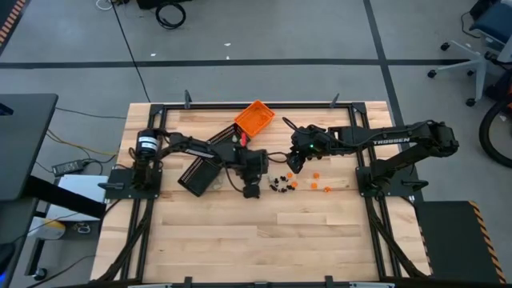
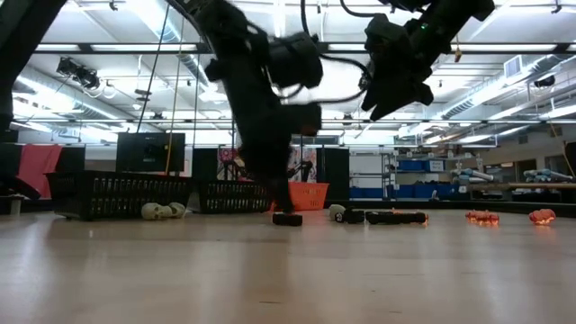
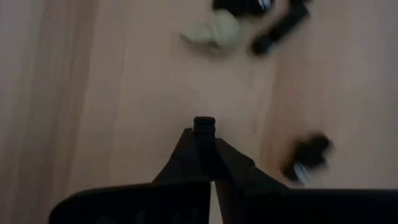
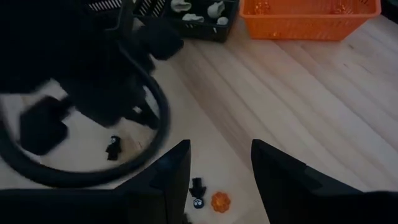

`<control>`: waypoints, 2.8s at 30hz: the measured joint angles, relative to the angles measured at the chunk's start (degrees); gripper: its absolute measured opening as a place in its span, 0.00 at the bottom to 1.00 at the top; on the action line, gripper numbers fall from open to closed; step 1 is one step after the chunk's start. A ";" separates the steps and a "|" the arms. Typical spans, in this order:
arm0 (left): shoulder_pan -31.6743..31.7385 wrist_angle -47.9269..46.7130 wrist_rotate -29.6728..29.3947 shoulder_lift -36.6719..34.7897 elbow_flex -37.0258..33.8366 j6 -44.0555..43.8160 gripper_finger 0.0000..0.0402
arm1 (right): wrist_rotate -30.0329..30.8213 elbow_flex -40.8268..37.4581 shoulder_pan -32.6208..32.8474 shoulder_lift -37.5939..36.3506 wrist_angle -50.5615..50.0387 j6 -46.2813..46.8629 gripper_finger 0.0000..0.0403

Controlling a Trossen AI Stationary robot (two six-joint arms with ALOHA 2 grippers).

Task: Sort Halloween decoration
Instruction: Put the black voodoo toy into the bottom black bin

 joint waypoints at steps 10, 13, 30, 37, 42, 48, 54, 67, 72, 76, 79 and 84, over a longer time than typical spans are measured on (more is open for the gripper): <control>-0.54 -18.07 -1.23 -14.14 -4.34 3.11 0.00 | -1.96 0.00 -0.02 0.00 1.47 -2.31 0.43; -0.51 -20.57 -1.63 -19.34 -8.70 0.82 0.00 | -8.38 0.00 0.00 0.00 2.89 -6.27 0.43; -1.26 -15.61 -3.32 -38.76 -33.90 -19.53 0.00 | -10.14 0.00 0.15 0.00 6.81 -9.25 0.43; -1.26 -14.49 -4.94 -38.81 -34.76 -20.37 0.14 | -10.41 0.00 0.15 0.00 6.75 -8.90 0.43; -1.15 -15.06 -5.15 -38.81 -31.82 -16.72 0.30 | -10.43 0.00 0.15 -0.01 6.81 -8.81 0.43; -1.31 -10.51 -5.24 -38.81 -27.69 -13.32 0.36 | -10.34 0.00 0.15 -0.01 7.69 -8.81 0.43; -3.03 3.16 -5.31 -36.29 -27.37 -11.11 0.36 | -7.73 0.00 0.15 -0.01 8.44 -8.41 0.43; -5.24 15.50 -3.05 -18.48 -22.04 -6.20 0.36 | -4.65 0.00 -0.02 0.00 7.25 -4.68 0.43; -5.24 16.07 -2.99 -12.45 -17.48 -0.98 0.36 | -4.70 0.00 -0.02 0.00 6.33 -4.68 0.43; -5.29 16.17 -2.30 -9.09 -14.68 3.04 0.36 | -4.74 0.00 -0.02 -0.02 4.76 -4.68 0.43; -5.44 18.67 1.49 -7.38 -14.05 6.12 0.36 | -4.92 0.00 -0.02 -0.02 4.12 -4.68 0.43; -5.92 21.13 4.23 -5.29 -14.18 9.87 0.36 | -5.86 0.00 0.00 0.00 4.11 -4.68 0.43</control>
